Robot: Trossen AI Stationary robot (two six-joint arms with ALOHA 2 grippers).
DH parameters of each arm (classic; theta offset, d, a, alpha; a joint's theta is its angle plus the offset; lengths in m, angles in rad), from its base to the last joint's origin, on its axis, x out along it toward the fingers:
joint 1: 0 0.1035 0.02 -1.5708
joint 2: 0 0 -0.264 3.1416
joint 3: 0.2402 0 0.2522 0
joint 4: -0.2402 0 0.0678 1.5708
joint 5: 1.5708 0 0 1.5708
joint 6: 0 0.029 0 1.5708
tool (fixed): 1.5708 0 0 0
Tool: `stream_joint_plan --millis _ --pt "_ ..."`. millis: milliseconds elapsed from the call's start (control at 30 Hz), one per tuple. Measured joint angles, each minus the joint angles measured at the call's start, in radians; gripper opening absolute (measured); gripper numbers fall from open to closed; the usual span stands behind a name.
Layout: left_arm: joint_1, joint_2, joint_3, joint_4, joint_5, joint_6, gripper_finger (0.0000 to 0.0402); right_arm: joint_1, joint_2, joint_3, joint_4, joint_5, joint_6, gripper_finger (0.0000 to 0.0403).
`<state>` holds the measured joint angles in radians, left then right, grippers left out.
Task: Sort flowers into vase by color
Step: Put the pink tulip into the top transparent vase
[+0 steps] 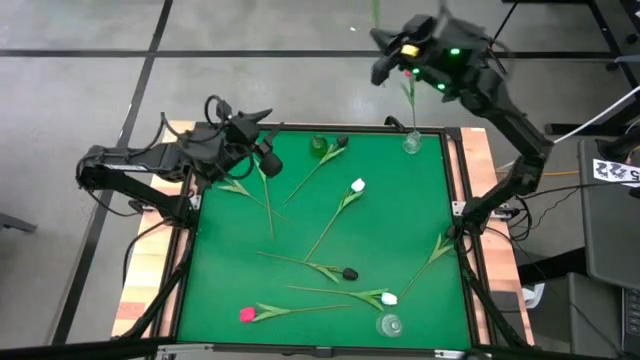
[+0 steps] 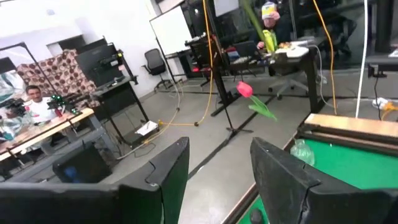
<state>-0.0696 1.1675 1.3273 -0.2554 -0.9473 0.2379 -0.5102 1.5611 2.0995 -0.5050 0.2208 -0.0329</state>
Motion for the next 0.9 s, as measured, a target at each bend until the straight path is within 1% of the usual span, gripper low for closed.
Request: stream_joint_plan --millis 67,100,233,333,400,467,533,600,700,800,900 --pt "0.0 0.0 -0.007 0.002 0.0 0.0 0.0168 -0.001 -0.034 0.0 -0.023 0.017 -0.009 0.0001" --pt "0.0 0.0 -0.008 0.002 0.0 0.002 0.0168 -0.001 -0.054 0.0 -0.066 0.036 -0.015 0.0001" --pt "0.0 -0.002 -0.008 0.005 0.0 0.019 0.0168 0.0 -0.144 0.0 -0.286 0.077 -0.021 0.0001" --pt "0.004 -0.003 -0.008 0.013 0.002 0.004 0.0169 0.0 -0.204 -0.001 -0.451 0.105 0.043 0.0001" --pt "0.007 -0.004 -0.008 0.013 0.019 0.004 0.0169 0.0 -0.251 -0.036 -0.487 0.112 0.054 0.0001" --pt "0.007 -0.004 -0.008 0.012 0.025 -0.001 0.0169 0.02 -0.312 -0.127 -0.473 0.145 0.055 0.0001" --pt "0.006 -0.004 -0.008 0.012 0.027 -0.003 0.0169 0.046 -0.385 -0.283 -0.387 0.202 0.065 0.0001" --pt "0.006 -0.004 -0.008 0.012 0.027 -0.006 0.0169 0.061 -0.48 -0.494 -0.227 0.224 0.078 0.0001" --pt "0.009 -0.003 -0.008 0.012 0.027 -0.005 0.0169 0.059 -0.618 -0.829 0.101 0.235 0.078 0.0001" --pt "0.025 -0.003 -0.008 0.008 0.028 -0.005 0.0169 0.058 -0.72 -1.132 0.505 0.262 0.078 0.0001" --pt "0.044 -0.003 -0.008 0.006 0.027 -0.005 0.0169 0.044 -0.752 -1.382 0.84 0.309 0.024 0.0001"
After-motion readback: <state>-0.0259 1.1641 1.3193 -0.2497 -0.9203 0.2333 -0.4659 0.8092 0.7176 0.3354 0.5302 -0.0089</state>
